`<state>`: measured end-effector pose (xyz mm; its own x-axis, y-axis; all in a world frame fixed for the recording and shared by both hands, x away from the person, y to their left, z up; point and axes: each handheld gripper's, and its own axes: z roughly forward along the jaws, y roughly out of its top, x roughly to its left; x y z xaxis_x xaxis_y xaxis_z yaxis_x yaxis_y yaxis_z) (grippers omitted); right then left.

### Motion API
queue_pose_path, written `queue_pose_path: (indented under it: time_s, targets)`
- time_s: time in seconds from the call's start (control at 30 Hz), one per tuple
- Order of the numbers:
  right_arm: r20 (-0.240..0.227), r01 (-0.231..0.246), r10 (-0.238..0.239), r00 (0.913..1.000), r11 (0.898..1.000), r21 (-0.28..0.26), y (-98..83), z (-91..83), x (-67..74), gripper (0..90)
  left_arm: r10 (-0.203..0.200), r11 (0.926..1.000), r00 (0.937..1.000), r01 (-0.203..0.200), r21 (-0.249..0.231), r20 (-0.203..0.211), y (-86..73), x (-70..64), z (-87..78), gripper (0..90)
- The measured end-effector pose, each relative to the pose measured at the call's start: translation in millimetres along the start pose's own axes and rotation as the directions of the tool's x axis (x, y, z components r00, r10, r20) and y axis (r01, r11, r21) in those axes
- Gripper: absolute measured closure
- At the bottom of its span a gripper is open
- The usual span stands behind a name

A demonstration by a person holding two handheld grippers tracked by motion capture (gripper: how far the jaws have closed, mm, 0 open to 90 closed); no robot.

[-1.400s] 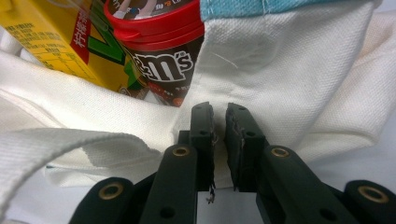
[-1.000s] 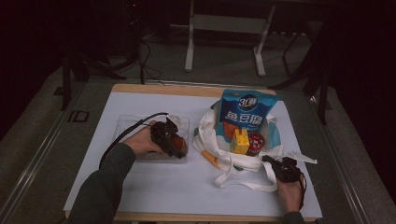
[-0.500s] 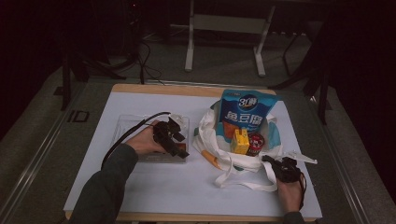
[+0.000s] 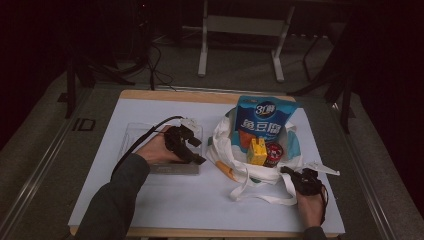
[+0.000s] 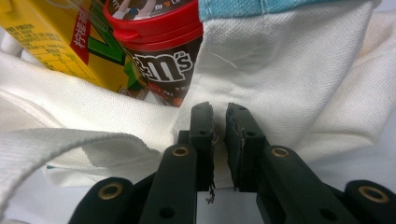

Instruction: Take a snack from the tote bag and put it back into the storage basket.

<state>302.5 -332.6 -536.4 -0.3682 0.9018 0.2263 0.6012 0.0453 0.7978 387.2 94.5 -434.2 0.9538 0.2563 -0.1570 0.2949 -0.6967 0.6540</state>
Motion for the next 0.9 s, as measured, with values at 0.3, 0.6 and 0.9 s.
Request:
queue_pose_path:
  time_s: [0.3,0.6,0.9]
  targets:
    - [0.001,0.000,0.000,1.0000,1.000,0.000,0.0,0.1,0.2,81.2,0.006,0.9987,1.0000,-0.006,-0.050,0.001,7.7,-2.7,-1.9,22.2]
    - [-0.001,-0.002,0.002,1.0000,1.000,0.000,0.0,0.1,-0.1,81.1,0.027,0.9975,0.9996,-0.027,-0.065,-0.010,20.7,-6.7,1.6,18.1]
    - [-0.001,-0.001,0.001,1.0000,1.000,-0.001,-0.1,0.1,0.0,81.1,0.045,0.9948,0.9989,-0.046,-0.091,-0.008,37.8,-11.8,10.5,17.9]
